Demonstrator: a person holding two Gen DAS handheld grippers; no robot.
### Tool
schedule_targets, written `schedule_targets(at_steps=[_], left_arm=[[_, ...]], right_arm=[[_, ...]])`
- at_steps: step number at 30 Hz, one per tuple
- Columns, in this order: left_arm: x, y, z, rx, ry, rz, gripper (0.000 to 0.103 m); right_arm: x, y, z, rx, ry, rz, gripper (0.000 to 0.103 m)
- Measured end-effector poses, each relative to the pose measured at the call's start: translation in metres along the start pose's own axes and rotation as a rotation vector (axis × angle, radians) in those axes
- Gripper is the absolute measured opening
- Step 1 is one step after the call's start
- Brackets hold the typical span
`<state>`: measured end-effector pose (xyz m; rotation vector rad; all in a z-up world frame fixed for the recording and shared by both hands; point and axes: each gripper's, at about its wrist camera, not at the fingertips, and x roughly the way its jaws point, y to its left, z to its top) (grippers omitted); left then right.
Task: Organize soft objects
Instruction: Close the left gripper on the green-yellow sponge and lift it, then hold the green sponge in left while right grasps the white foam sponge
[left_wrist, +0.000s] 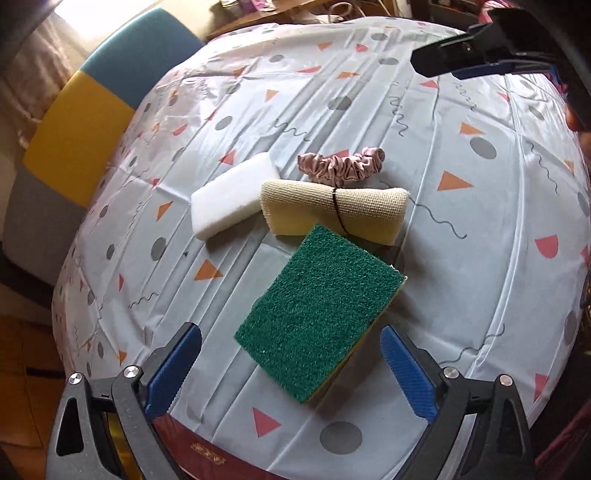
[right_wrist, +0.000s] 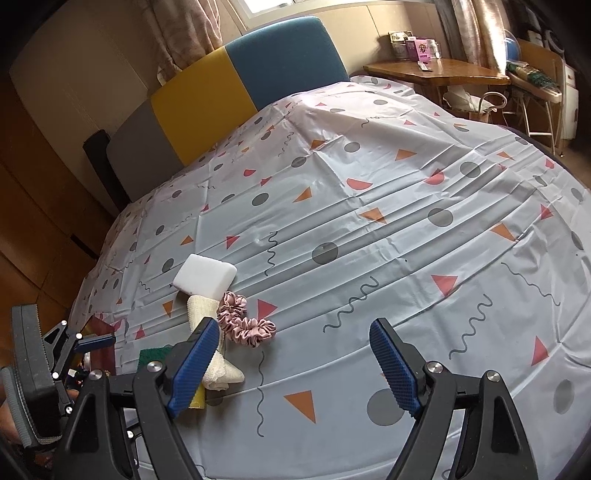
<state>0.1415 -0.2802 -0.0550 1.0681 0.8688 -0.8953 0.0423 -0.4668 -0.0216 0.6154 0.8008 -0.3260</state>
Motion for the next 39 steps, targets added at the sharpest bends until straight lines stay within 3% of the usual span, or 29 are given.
schedule_targets(at_steps=[10,12,16,23,27,33,39], left_arm=[[0.031,0.001,0.015,0.002,0.017,-0.101,0.098],[0.033,-0.001,0.013,-0.028,0.017,-0.132,0.088],[0.023,-0.006,0.005,-0.11,-0.019,-0.138,0.083],[-0.012,-0.018,-0.019,-0.365,-0.03,-0.067,0.081],[-0.032,-0.034,-0.037,-0.528,-0.028,-0.095,0.081],[-0.045,-0.084,-0.064,-0.549,-0.083,-0.007,0.081],[-0.044,-0.091,-0.086,-0.555,-0.171,0.07,0.081]], right_arm=[[0.008,-0.004,0.002,0.01,0.018,-0.009,0.084],[0.009,-0.005,0.002,0.013,0.021,-0.011,0.084],[0.009,-0.006,0.001,0.014,0.016,-0.017,0.084],[0.005,-0.004,0.0,0.016,0.01,-0.008,0.084],[0.005,0.003,-0.003,-0.015,0.017,0.002,0.084],[0.012,0.029,-0.017,-0.141,0.061,0.047,0.084],[0.025,0.071,-0.028,-0.349,0.076,0.062,0.084]])
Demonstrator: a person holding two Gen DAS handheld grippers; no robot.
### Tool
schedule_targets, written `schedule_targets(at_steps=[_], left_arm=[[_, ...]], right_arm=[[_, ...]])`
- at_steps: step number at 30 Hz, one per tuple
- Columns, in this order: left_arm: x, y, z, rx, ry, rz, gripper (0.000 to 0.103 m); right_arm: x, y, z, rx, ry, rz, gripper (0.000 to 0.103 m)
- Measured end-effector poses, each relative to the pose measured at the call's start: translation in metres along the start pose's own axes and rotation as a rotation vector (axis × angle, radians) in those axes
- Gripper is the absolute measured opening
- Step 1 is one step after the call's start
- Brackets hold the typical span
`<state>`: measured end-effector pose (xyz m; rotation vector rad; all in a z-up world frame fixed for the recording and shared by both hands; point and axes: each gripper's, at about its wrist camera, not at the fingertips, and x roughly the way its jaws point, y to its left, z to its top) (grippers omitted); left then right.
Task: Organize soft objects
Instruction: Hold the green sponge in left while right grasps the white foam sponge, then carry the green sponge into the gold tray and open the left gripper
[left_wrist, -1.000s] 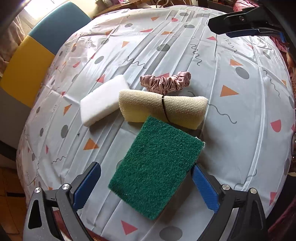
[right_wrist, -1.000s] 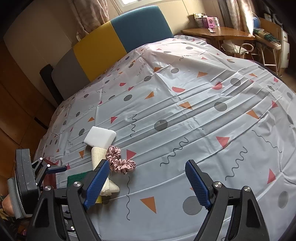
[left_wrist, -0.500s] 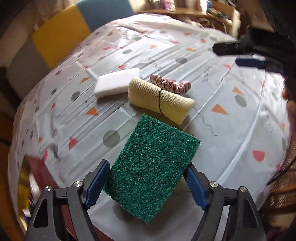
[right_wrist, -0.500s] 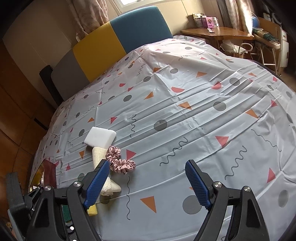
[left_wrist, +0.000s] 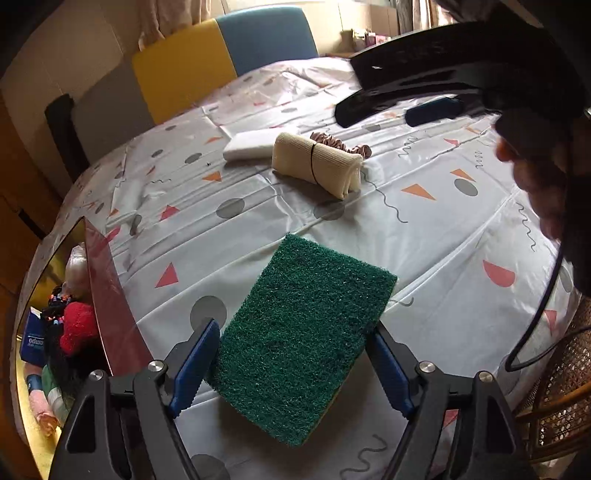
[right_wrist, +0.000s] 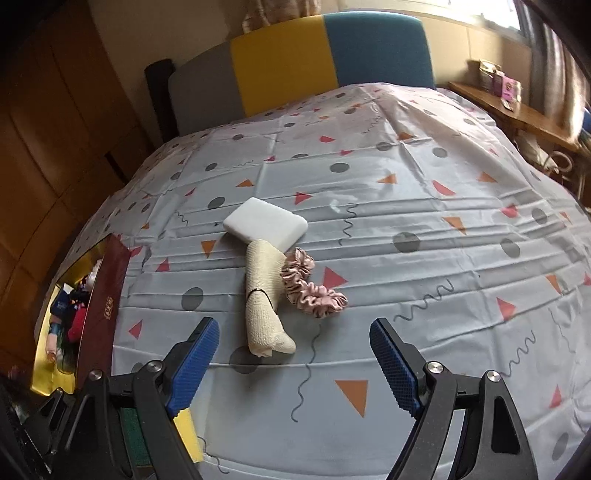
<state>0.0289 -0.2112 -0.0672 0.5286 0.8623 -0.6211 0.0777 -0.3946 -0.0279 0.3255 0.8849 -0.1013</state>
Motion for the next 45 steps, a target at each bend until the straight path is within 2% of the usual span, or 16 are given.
schedule_targets(at_steps=[5,12,16,18,20,21,22,23,25,29,33,35,37,43,44,45], left_arm=[[0.0,0.003,-0.004,-0.014,-0.046,-0.011,0.081],[0.001,0.007,-0.005,-0.03,-0.064,-0.031,0.081],[0.0,0.012,-0.005,-0.058,-0.065,-0.053,0.081],[0.001,0.015,-0.004,-0.073,-0.063,-0.063,0.081],[0.001,0.016,-0.004,-0.079,-0.065,-0.069,0.081],[0.001,0.017,-0.004,-0.086,-0.065,-0.072,0.081],[0.001,0.017,-0.004,-0.088,-0.066,-0.073,0.081],[0.002,0.017,-0.004,-0.088,-0.068,-0.072,0.081],[0.001,0.017,-0.004,-0.092,-0.07,-0.07,0.081],[0.001,0.014,-0.005,-0.08,-0.075,-0.061,0.081],[0.0,0.014,-0.004,-0.084,-0.072,-0.06,0.081],[0.0,0.016,-0.002,-0.088,-0.07,-0.061,0.08],[-0.003,0.019,-0.001,-0.108,-0.064,-0.064,0.08],[-0.024,0.021,0.001,-0.127,-0.101,-0.058,0.079],[-0.027,0.021,0.001,-0.127,-0.106,-0.057,0.045],[-0.03,0.021,0.002,-0.12,-0.098,-0.033,0.037]], right_arm=[[0.027,0.03,0.041,-0.19,0.018,0.015,0.094],[0.106,0.059,0.093,-0.432,0.164,-0.064,0.096],[0.143,0.062,0.108,-0.518,0.232,-0.109,0.098],[0.159,0.06,0.113,-0.526,0.274,-0.098,0.103],[0.174,0.058,0.113,-0.521,0.324,-0.099,0.103],[0.18,0.057,0.112,-0.519,0.339,-0.1,0.099],[0.183,0.057,0.111,-0.511,0.349,-0.077,0.082],[0.182,0.057,0.112,-0.488,0.336,-0.036,0.062],[0.176,0.063,0.118,-0.481,0.28,-0.078,0.06],[0.145,0.076,0.138,-0.458,0.155,-0.106,0.059],[0.087,0.091,0.153,-0.411,0.023,-0.071,0.061],[0.059,0.093,0.148,-0.383,0.013,-0.012,0.061],[0.036,0.093,0.131,-0.378,0.013,0.003,0.061],[0.012,0.058,0.053,-0.317,0.097,0.038,0.061],[0.011,0.05,0.039,-0.298,0.111,0.032,0.061],[0.009,0.041,0.026,-0.272,0.129,0.038,0.061]])
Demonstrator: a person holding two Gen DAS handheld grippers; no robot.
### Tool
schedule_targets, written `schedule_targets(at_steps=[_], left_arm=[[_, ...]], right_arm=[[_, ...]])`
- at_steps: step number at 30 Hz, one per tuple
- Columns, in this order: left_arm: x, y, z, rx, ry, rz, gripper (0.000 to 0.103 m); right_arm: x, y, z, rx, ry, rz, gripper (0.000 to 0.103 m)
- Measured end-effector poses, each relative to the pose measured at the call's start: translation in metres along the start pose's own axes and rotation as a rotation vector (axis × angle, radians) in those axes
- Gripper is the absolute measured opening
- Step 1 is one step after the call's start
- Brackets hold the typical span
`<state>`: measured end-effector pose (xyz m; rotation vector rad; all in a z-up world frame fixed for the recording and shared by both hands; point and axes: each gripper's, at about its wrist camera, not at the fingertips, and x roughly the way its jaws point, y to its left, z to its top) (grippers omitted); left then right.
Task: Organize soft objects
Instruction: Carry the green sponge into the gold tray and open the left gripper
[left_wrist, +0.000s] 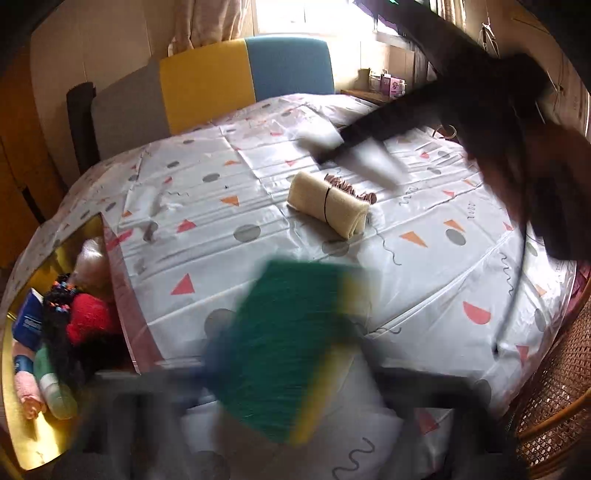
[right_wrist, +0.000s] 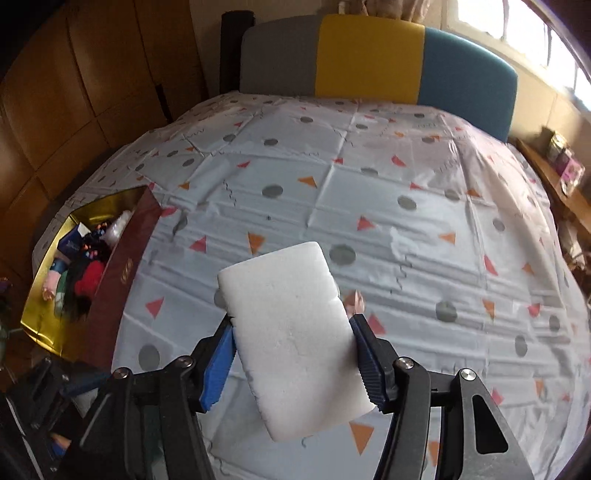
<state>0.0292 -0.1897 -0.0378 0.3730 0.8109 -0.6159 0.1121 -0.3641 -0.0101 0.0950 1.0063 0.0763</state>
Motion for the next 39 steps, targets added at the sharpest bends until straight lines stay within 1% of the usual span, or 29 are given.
schedule_targets(at_steps=[1,3,5,7,9,10,11,12,13,14,15,17,20,22,24,25,27,29,31,32,33,34,37,39], left_arm=[[-0.002,0.0,0.001,-0.002,-0.001,0.005,0.036],[-0.008,0.003,0.003,-0.02,0.0,-0.021,0.036],[-0.01,0.001,0.002,-0.016,-0.007,-0.016,0.036],[-0.006,-0.001,-0.001,-0.001,0.004,-0.013,0.036],[0.002,0.001,-0.005,-0.022,0.041,-0.061,0.036],[0.005,0.001,-0.007,-0.026,0.051,-0.065,0.037],[0.007,0.002,-0.009,-0.03,0.056,-0.067,0.043],[0.01,0.005,-0.01,-0.046,0.07,-0.089,0.052],[0.011,0.008,-0.01,-0.06,0.074,-0.111,0.058],[0.01,0.01,-0.01,-0.075,0.072,-0.139,0.075],[0.009,0.012,-0.008,-0.082,0.071,-0.15,0.085],[0.004,0.015,-0.004,-0.075,0.06,-0.157,0.085],[0.002,0.013,0.0,-0.006,0.072,-0.145,0.087],[0.009,0.01,0.001,0.058,0.102,-0.116,0.09],[0.014,0.006,0.003,0.124,0.115,-0.085,0.092],[0.019,0.001,0.004,0.18,0.126,-0.072,0.093],[0.027,-0.005,0.006,0.261,0.147,-0.051,0.1],[0.037,-0.009,0.007,0.305,0.188,-0.052,0.1],[0.046,-0.009,0.008,0.313,0.212,-0.049,0.1],[0.05,-0.008,0.009,0.309,0.214,-0.042,0.096],[0.052,-0.008,0.008,0.302,0.219,-0.035,0.078],[0.056,-0.007,0.007,0.29,0.229,-0.028,0.071],[0.051,-0.01,0.005,0.276,0.198,-0.02,0.07],[0.042,-0.011,0.004,0.248,0.165,-0.019,0.069]], right_arm=[[0.001,-0.004,-0.016,0.029,0.013,0.012,0.06],[0.003,-0.007,-0.04,0.065,0.034,0.014,0.06],[0.006,-0.007,-0.058,0.091,0.048,0.018,0.06],[0.013,-0.006,-0.074,0.11,0.065,0.013,0.06],[0.02,-0.006,-0.083,0.128,0.078,0.019,0.06],[0.022,-0.005,-0.085,0.122,0.082,0.003,0.06],[0.025,-0.004,-0.086,0.111,0.09,-0.011,0.06],[0.026,-0.003,-0.086,0.104,0.097,-0.011,0.06],[0.027,-0.003,-0.087,0.099,0.098,-0.013,0.06],[0.027,-0.003,-0.087,0.1,0.098,-0.015,0.06],[0.027,-0.004,-0.087,0.104,0.101,-0.012,0.06],[0.027,-0.005,-0.087,0.109,0.109,-0.009,0.06],[0.026,-0.006,-0.087,0.113,0.112,0.002,0.06],[0.025,-0.006,-0.087,0.112,0.118,0.015,0.061],[0.026,-0.005,-0.088,0.1,0.133,0.012,0.061],[0.027,-0.002,-0.089,0.089,0.137,0.006,0.061],[0.027,0.0,-0.089,0.075,0.138,0.01,0.061],[0.028,0.001,-0.088,0.072,0.14,0.014,0.062],[0.028,0.001,-0.088,0.068,0.142,0.013,0.062],[0.029,0.001,-0.088,0.065,0.142,0.012,0.062],[0.029,0.002,-0.088,0.062,0.142,0.012,0.062],[0.029,0.002,-0.088,0.059,0.142,0.01,0.062],[0.032,0.008,-0.089,0.025,0.142,-0.005,0.062],[0.033,0.011,-0.089,0.007,0.136,-0.015,0.062]])
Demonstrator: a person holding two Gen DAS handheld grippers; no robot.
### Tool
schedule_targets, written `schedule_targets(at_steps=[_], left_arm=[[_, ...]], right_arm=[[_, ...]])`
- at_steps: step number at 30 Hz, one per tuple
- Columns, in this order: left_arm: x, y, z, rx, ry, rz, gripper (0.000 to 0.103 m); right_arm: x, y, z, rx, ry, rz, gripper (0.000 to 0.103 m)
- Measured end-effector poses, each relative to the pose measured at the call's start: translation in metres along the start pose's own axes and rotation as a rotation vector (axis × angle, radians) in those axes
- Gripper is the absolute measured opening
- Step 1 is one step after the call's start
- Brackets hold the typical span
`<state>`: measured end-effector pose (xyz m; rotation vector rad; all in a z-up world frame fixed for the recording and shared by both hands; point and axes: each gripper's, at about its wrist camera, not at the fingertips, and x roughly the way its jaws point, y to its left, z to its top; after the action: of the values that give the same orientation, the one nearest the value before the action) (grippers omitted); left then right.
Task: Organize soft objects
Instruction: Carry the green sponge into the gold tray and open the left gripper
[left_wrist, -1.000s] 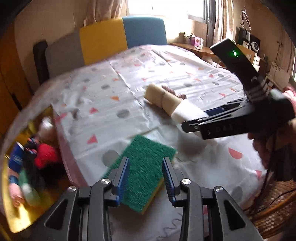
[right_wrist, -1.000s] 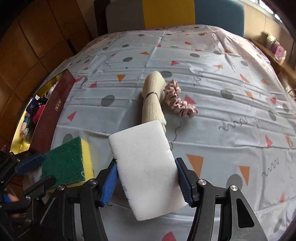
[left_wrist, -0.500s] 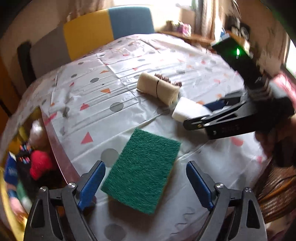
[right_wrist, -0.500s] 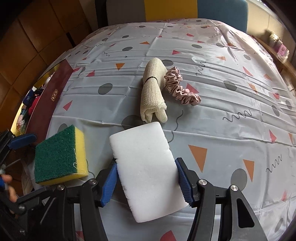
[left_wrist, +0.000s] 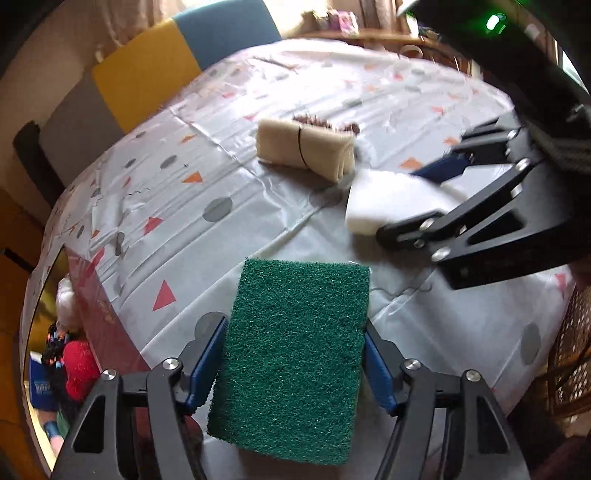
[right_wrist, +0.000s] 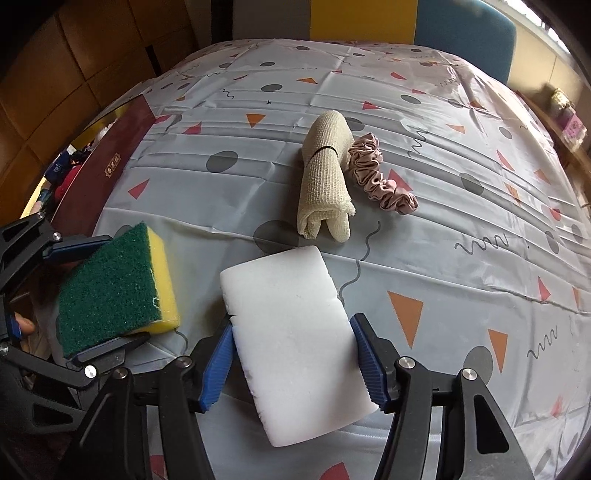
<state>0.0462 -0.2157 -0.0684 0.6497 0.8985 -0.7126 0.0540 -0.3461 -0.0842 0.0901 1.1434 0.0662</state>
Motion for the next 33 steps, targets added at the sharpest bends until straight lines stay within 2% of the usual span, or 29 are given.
schedule_targets(at_steps=[5,12,22,33], left_arm=[[-0.041,0.016,-0.006,-0.171,-0.092,-0.02,0.069],[-0.087,0.044,-0.013,-0.302,-0.166,0.07,0.069],[-0.119,0.087,-0.037,-0.461,-0.213,0.126,0.069],[-0.123,0.122,-0.057,-0.578,-0.215,0.183,0.069]], right_arm=[[0.002,0.002,0.001,-0.019,-0.009,-0.014,0.062],[0.004,0.003,0.003,-0.033,-0.026,-0.034,0.063],[0.006,0.004,0.001,-0.035,-0.063,-0.052,0.063],[0.004,0.005,-0.002,-0.04,-0.087,-0.065,0.063]])
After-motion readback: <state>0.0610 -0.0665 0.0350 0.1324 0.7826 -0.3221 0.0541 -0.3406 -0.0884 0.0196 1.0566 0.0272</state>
